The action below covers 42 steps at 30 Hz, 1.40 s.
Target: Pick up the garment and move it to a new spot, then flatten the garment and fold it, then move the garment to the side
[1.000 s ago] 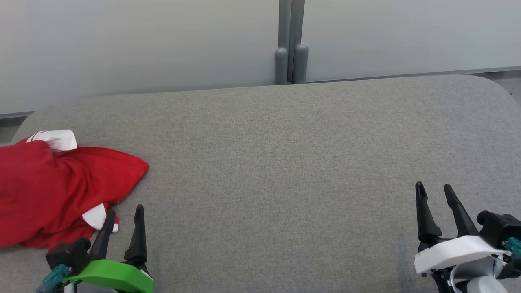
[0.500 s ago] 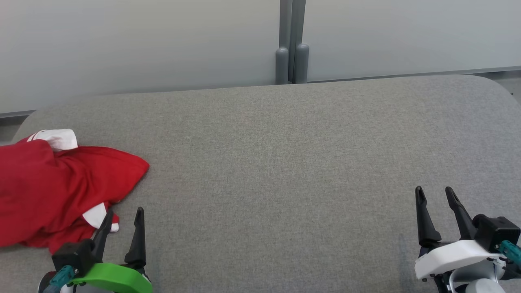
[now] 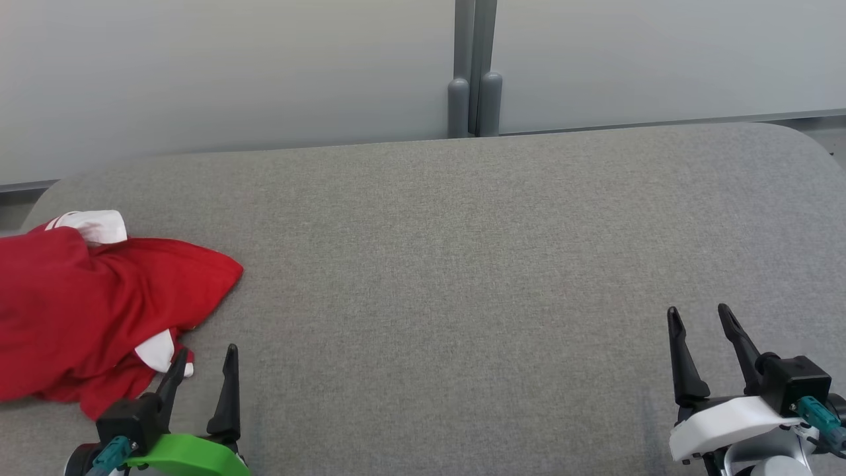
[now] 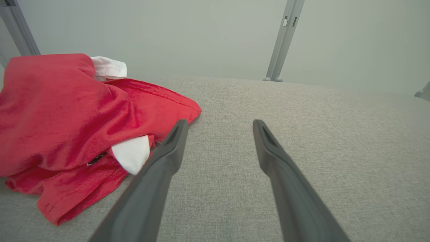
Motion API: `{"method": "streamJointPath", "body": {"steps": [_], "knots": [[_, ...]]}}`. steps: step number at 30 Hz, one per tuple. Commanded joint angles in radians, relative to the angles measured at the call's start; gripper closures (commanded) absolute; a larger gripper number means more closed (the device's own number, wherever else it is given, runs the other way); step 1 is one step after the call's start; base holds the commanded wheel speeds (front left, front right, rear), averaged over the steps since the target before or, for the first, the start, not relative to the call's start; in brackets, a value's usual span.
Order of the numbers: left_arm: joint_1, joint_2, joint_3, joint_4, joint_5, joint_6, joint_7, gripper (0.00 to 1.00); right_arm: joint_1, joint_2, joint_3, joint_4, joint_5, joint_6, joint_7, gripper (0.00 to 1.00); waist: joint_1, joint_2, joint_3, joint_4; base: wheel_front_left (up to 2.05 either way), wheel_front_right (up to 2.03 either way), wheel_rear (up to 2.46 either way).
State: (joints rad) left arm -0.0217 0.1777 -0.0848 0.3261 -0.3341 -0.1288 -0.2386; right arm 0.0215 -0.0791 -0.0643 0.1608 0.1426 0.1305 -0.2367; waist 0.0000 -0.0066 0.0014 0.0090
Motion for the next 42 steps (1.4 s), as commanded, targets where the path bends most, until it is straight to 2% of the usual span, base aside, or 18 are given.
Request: {"method": "streamJointPath", "body": {"steps": [1,13,27,35,40,42], "knots": [[0.002,0.005,-0.005,0.002,0.003,-0.003,-0.008,0.00,0.014,-0.005,0.001,0.001,-0.021,0.000,-0.010,0.00,0.0000,0.0060,-0.002,-0.001,0.00,0.00,0.00],[-0.002,0.025,-0.031,0.018,0.048,-0.004,-0.029,0.00,0.013,-0.008,0.009,0.003,-0.091,0.000,-0.032,0.00,0.0000,0.0066,0.000,-0.006,0.00,0.00,0.00],[-0.003,0.024,-0.027,0.018,0.047,-0.004,-0.027,0.00,0.017,-0.003,0.008,-0.004,-0.086,0.000,-0.029,0.00,0.0000,0.0066,-0.001,-0.004,0.00,0.00,0.00],[-0.020,0.008,-0.021,0.024,0.045,-0.003,-0.027,0.00,0.026,-0.008,0.029,-0.012,-0.079,0.000,-0.029,0.00,0.0000,0.0066,-0.009,0.104,0.00,0.00,0.00],[-0.005,0.012,-0.012,0.034,0.050,-0.003,-0.027,0.00,0.018,-0.015,0.050,-0.006,-0.075,0.000,-0.029,0.00,0.0000,0.0066,-0.022,0.234,0.00,0.00,0.00],[0.007,0.015,0.003,0.039,0.061,-0.003,-0.027,0.00,0.004,-0.014,0.074,-0.002,-0.074,0.000,-0.029,0.00,0.0000,0.0066,-0.029,0.309,0.00,0.00,0.00]]}}
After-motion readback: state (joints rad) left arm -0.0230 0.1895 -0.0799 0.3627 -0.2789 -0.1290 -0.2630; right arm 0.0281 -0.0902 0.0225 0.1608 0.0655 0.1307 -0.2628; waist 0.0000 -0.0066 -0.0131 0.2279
